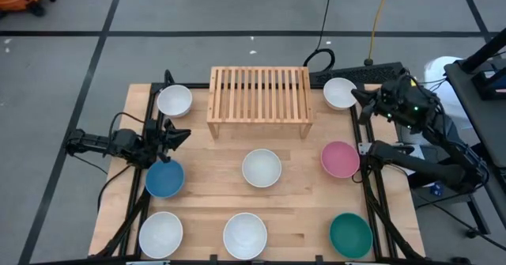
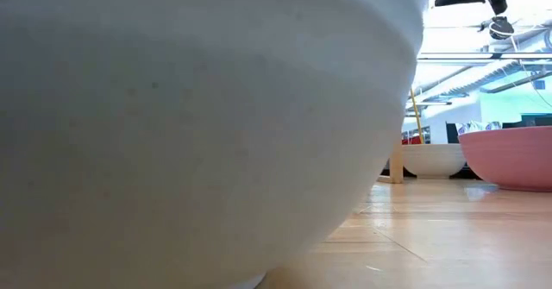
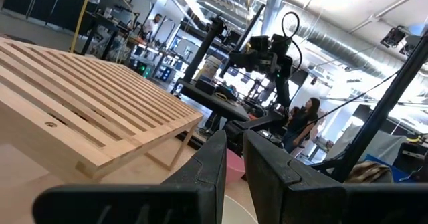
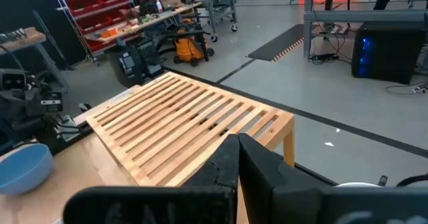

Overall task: Place and stack bowls onto a shelf
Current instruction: Put the white bowl on the shelf

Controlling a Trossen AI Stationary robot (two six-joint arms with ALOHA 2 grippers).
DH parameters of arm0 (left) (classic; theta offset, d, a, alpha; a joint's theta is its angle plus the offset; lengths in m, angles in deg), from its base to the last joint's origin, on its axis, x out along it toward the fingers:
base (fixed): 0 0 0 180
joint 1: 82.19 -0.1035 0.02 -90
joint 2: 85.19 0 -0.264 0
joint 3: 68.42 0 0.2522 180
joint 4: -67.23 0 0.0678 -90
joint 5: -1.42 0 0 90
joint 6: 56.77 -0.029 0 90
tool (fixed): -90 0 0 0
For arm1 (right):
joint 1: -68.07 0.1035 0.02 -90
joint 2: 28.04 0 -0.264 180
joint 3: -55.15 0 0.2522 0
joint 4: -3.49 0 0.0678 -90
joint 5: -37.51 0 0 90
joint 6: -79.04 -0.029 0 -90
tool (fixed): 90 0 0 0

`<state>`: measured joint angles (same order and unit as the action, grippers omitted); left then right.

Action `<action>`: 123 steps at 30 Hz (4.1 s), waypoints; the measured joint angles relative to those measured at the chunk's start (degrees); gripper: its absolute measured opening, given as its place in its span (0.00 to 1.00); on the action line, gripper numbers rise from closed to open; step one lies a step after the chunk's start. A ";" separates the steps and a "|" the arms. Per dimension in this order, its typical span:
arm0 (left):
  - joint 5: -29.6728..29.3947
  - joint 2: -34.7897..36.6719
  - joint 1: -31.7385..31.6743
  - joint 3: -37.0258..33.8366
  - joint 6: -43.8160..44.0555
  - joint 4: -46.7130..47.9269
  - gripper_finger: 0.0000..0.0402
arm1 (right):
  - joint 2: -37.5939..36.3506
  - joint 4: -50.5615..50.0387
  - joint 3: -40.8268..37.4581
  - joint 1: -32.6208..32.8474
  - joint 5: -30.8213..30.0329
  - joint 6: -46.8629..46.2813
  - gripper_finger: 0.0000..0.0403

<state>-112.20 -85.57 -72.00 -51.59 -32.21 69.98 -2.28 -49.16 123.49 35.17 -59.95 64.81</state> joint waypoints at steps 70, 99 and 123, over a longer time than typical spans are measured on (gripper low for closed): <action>2.37 0.02 0.02 0.00 9.16 0.42 0.14 | 52.56 -41.68 22.78 -23.45 5.83 -27.36 0.24; 8.69 0.02 0.02 0.00 10.51 0.44 0.14 | 52.72 -5.88 6.07 -24.85 5.69 -37.26 0.24; 8.66 0.02 0.01 0.00 10.67 0.42 0.14 | 52.70 -6.45 1.01 -24.74 7.69 -9.48 0.24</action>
<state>-103.54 -85.55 -71.99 -51.59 -21.54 70.40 50.42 -55.61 124.50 10.43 -52.26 55.33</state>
